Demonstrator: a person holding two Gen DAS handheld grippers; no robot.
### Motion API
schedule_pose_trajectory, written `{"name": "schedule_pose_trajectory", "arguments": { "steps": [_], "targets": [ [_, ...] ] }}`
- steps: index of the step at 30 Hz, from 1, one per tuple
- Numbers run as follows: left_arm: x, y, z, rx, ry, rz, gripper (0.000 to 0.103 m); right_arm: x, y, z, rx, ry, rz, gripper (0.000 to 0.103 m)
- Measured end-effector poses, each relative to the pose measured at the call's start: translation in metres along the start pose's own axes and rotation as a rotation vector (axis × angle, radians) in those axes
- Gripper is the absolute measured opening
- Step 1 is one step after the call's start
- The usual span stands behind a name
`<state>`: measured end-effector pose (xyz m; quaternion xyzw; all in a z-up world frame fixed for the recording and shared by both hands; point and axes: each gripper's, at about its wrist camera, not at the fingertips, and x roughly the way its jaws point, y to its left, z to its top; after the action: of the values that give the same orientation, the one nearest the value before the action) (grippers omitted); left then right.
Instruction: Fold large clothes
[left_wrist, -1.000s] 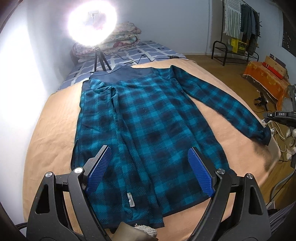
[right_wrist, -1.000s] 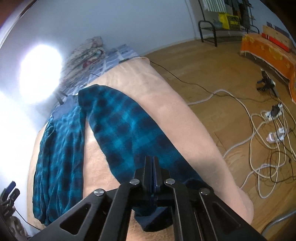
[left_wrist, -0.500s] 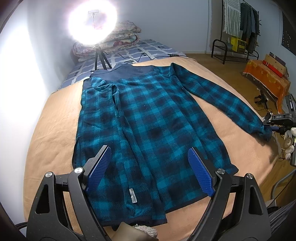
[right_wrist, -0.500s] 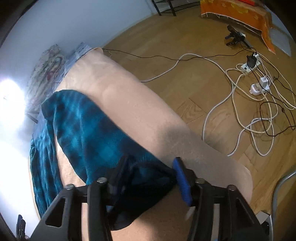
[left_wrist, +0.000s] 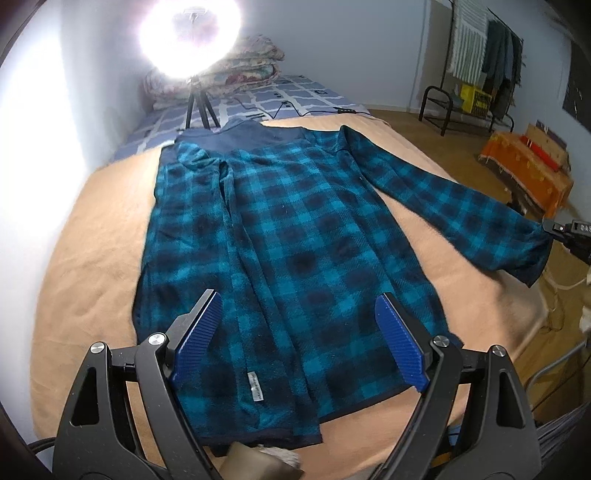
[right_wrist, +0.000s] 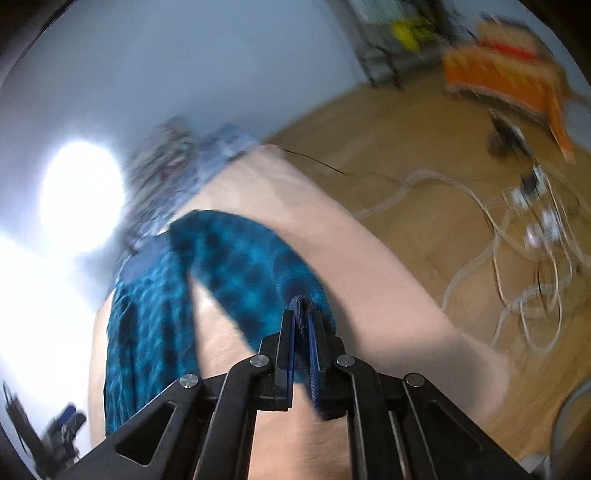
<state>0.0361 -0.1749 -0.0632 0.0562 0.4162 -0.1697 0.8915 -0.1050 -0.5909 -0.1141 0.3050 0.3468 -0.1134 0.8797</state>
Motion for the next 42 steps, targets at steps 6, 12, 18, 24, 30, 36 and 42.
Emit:
{"name": "schedule_pose_trajectory", "arguments": {
  "steps": [6,12,18,24,30,36,42],
  "targets": [
    [0.003,0.027,-0.002,-0.098,0.023,-0.032,0.087,-0.011,0.089,-0.024,-0.177,0.012,0.185,0.004],
    [-0.005,0.052,-0.009,-0.168,0.007,-0.075,0.071,0.003,0.170,-0.067,-0.376,0.142,0.340,0.004],
    [-0.003,0.063,-0.022,-0.241,0.029,-0.140,0.058,0.045,0.216,-0.113,-0.525,0.308,0.356,0.004],
    [0.014,0.064,-0.038,-0.361,0.097,-0.256,0.058,0.080,0.222,-0.135,-0.622,0.459,0.342,0.010],
    [0.035,0.048,-0.044,-0.391,0.161,-0.330,0.058,0.074,0.222,-0.115,-0.648,0.478,0.373,0.030],
    [0.061,0.026,-0.043,-0.373,0.221,-0.388,0.058,0.088,0.210,-0.069,-0.588,0.410,0.333,0.031],
    [0.093,0.012,-0.042,-0.385,0.280,-0.427,0.058,0.120,0.200,-0.005,-0.525,0.323,0.277,0.045]
  ]
}}
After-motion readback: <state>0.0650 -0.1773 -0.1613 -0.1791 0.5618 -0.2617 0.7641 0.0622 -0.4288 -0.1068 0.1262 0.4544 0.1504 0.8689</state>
